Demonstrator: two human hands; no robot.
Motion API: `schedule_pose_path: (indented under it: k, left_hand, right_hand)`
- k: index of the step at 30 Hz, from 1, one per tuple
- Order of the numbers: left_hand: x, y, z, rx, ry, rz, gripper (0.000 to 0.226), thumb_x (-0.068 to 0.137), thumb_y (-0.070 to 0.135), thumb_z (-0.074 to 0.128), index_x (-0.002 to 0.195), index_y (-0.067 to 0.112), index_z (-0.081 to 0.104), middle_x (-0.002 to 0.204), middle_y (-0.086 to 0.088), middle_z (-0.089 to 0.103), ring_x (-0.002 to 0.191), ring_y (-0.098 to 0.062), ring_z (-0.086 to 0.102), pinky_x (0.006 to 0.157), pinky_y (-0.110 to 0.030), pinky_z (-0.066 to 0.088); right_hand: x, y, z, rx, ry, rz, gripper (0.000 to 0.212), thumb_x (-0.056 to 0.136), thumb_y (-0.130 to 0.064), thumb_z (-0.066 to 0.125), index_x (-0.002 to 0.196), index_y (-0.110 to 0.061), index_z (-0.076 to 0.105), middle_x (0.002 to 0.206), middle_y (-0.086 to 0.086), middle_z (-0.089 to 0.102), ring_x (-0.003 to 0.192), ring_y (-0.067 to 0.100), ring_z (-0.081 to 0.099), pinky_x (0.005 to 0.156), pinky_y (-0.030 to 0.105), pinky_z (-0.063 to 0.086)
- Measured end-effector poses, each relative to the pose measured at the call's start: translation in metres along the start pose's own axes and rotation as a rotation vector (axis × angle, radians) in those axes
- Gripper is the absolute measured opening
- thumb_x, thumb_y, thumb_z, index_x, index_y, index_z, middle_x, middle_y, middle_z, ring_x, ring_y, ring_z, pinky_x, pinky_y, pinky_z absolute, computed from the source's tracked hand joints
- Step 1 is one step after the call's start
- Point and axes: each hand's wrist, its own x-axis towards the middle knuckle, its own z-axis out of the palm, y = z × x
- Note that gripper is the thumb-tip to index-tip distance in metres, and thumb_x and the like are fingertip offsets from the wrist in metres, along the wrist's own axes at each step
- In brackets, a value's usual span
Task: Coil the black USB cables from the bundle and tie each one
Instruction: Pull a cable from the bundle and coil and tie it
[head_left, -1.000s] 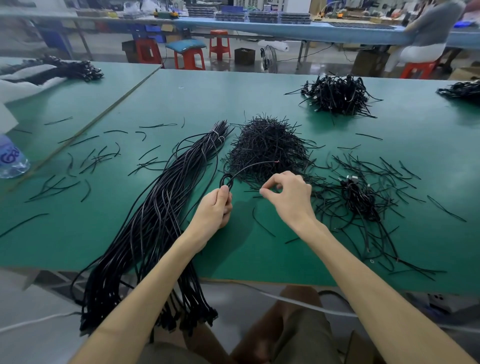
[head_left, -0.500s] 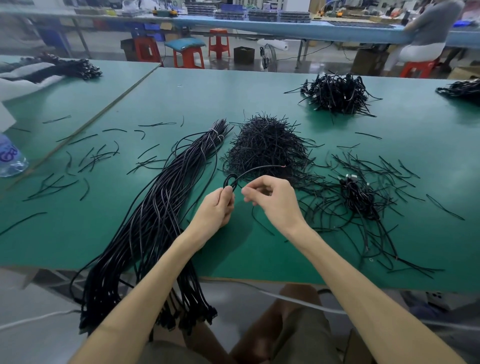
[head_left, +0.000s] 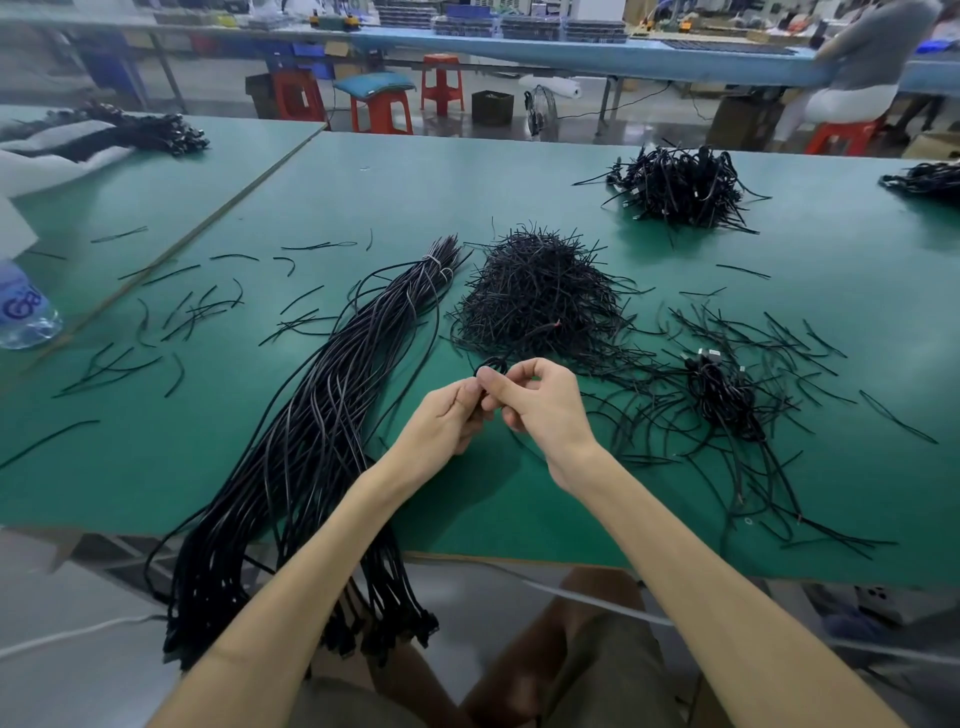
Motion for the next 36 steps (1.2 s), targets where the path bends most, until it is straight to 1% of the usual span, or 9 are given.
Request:
schedule_pose_path:
  k: [3,6,11,17,24,28,31,34,36]
  left_hand:
    - [-0.001,0.002,0.0,0.016,-0.008,-0.018,0.045,0.113,0.028,0.024,0.087,0.008,0.054,0.055,0.017,0.047,0.051,-0.003,0.03,0.047,-0.017,0.023]
    - [-0.002,0.004,0.0,0.027,-0.005,-0.033,0.047,0.113,0.031,0.025,0.087,0.007,0.055,0.054,0.015,0.045,0.051,-0.005,0.029,0.048,-0.021,0.021]
    - [-0.001,0.003,-0.004,-0.047,0.084,-0.076,0.051,0.113,0.037,0.03,0.079,0.007,0.054,0.059,0.003,0.031,0.051,-0.012,0.022,0.047,-0.023,0.02]
    - [0.0,0.0,-0.007,-0.149,0.126,-0.132,0.054,0.111,0.041,0.035,0.067,0.017,0.052,0.053,0.006,0.029,0.046,-0.011,0.022,0.041,-0.019,0.021]
    - [-0.002,0.001,-0.005,-0.116,0.123,-0.123,0.062,0.11,0.043,0.036,0.051,0.026,0.043,0.049,0.008,0.033,0.043,-0.012,0.022,0.041,-0.021,0.02]
    - [-0.002,-0.001,-0.006,-0.093,0.082,-0.132,0.066,0.111,0.036,0.035,0.047,0.028,0.049,0.054,0.004,0.039,0.044,-0.01,0.024,0.041,-0.02,0.02]
    - [-0.002,-0.003,-0.007,-0.089,0.068,-0.153,0.061,0.11,0.032,0.035,0.05,0.028,0.045,0.056,-0.002,0.043,0.044,-0.009,0.026,0.041,-0.02,0.02]
    - [-0.002,-0.004,-0.007,-0.088,0.075,-0.164,0.058,0.11,0.031,0.036,0.052,0.027,0.039,0.055,-0.004,0.039,0.043,-0.011,0.024,0.041,-0.02,0.019]
    - [-0.002,-0.004,-0.008,-0.08,0.078,-0.166,0.058,0.11,0.03,0.036,0.052,0.025,0.036,0.057,-0.009,0.038,0.042,-0.011,0.023,0.041,-0.019,0.019]
  right_hand:
    - [0.001,0.0,-0.001,0.003,-0.012,0.032,0.037,0.085,-0.029,0.082,0.086,-0.014,0.048,0.064,0.006,0.068,0.046,0.011,0.041,0.045,0.021,0.037]
    - [0.001,0.002,0.0,0.042,-0.041,0.05,0.038,0.086,-0.027,0.081,0.086,-0.015,0.045,0.063,0.005,0.067,0.047,0.012,0.038,0.046,0.022,0.035]
    - [-0.003,0.007,-0.004,0.059,-0.118,0.051,0.032,0.087,-0.021,0.08,0.1,-0.007,0.054,0.076,0.007,0.073,0.057,0.011,0.056,0.054,0.022,0.045]
    - [-0.005,0.014,-0.01,-0.014,-0.165,-0.012,0.029,0.088,-0.01,0.077,0.109,-0.006,0.058,0.089,0.012,0.077,0.072,0.016,0.068,0.059,0.024,0.048]
    - [-0.007,0.017,-0.009,-0.071,-0.195,-0.056,0.036,0.087,-0.016,0.08,0.117,-0.016,0.059,0.08,0.004,0.074,0.066,0.014,0.066,0.059,0.024,0.048]
    - [-0.009,0.016,-0.012,-0.115,-0.334,-0.081,0.05,0.09,-0.018,0.077,0.135,-0.026,0.056,0.076,0.001,0.07,0.059,0.017,0.056,0.055,0.024,0.043]
    - [-0.009,0.015,-0.016,-0.146,-0.416,-0.104,0.047,0.093,-0.019,0.074,0.134,-0.037,0.058,0.075,0.002,0.067,0.058,0.017,0.052,0.055,0.024,0.042]
    - [-0.01,0.016,-0.017,-0.187,-0.397,-0.145,0.047,0.094,-0.018,0.072,0.135,-0.034,0.059,0.073,0.004,0.065,0.056,0.018,0.05,0.054,0.021,0.045]
    - [-0.01,0.017,-0.015,-0.248,-0.381,-0.197,0.049,0.095,-0.014,0.071,0.138,-0.032,0.056,0.072,0.005,0.064,0.055,0.024,0.051,0.056,0.025,0.047]
